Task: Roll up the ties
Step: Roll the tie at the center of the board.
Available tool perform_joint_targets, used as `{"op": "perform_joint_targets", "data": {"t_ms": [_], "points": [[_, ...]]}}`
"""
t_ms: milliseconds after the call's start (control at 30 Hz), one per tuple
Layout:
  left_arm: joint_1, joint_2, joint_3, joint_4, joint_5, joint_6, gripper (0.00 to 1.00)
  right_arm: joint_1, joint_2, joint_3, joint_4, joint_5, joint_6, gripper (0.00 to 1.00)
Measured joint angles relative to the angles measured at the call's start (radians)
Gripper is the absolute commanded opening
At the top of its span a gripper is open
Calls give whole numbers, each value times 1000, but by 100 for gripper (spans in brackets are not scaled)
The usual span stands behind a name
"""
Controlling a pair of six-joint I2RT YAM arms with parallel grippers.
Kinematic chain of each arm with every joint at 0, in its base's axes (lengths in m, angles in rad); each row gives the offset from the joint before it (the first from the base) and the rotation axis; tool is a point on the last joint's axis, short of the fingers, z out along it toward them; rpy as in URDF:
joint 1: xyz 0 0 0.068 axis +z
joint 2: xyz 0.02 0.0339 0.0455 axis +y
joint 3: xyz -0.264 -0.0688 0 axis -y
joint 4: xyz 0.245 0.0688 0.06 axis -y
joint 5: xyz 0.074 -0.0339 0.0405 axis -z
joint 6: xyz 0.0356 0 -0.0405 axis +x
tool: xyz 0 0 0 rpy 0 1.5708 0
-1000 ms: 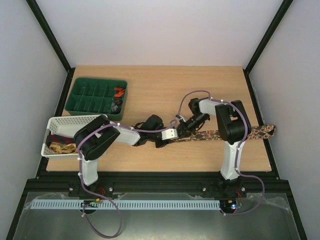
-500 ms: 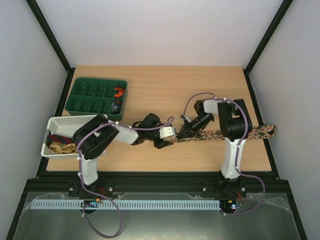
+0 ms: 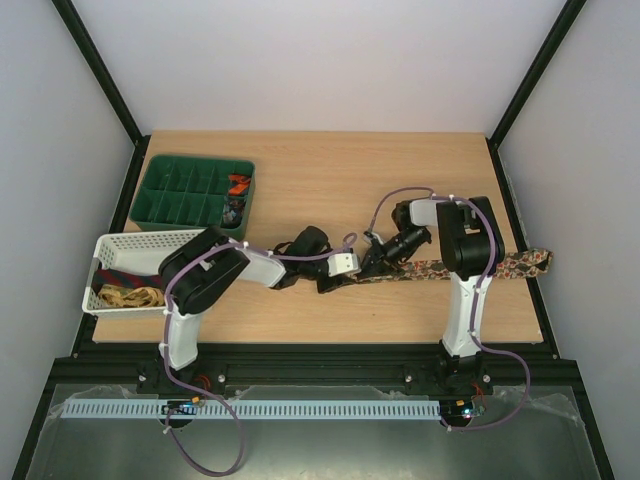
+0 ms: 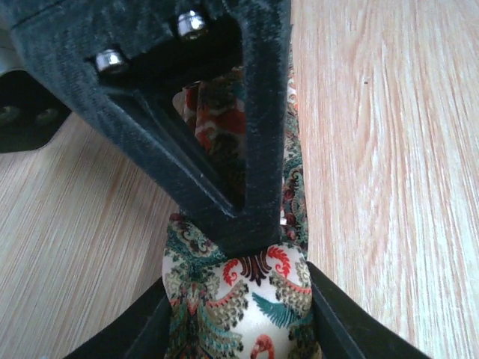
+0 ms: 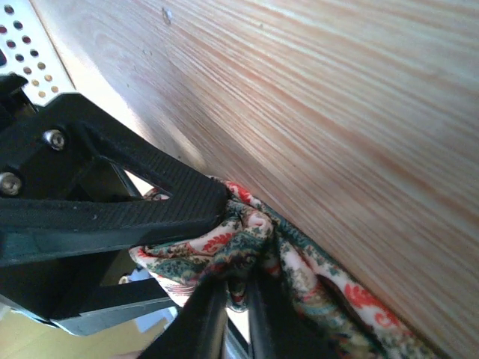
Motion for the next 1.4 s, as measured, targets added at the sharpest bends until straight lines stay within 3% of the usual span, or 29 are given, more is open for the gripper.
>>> {"op": "perform_joint_targets", "data": {"t_ms": [200, 300, 600, 833, 967, 1067, 1167, 1400], "points": [[0, -35, -26, -34, -18, 42, 36, -1, -42, 0, -26, 0, -21, 42], [0, -64, -55, -55, -20, 55, 36, -2, -81, -1, -37, -4, -43, 47], [2, -74, -61, -69, -21, 55, 36, 61, -110, -2, -39, 4, -45, 39], [3, -74, -60, -73, -23, 55, 37, 97, -84, 6, 0, 71, -13, 2], [7, -74, -60, -74, -25, 54, 41, 95, -71, 12, 6, 95, -1, 1], [13, -74, -56, -81, -19, 49, 58, 94, -71, 11, 10, 107, -1, 1], [24, -74, -56, -87, -10, 33, 65, 89, -71, -3, 25, 126, -1, 1], [40, -87, -105, -28, 16, -36, 68, 67, -68, -28, 55, 112, -1, 1]]}}
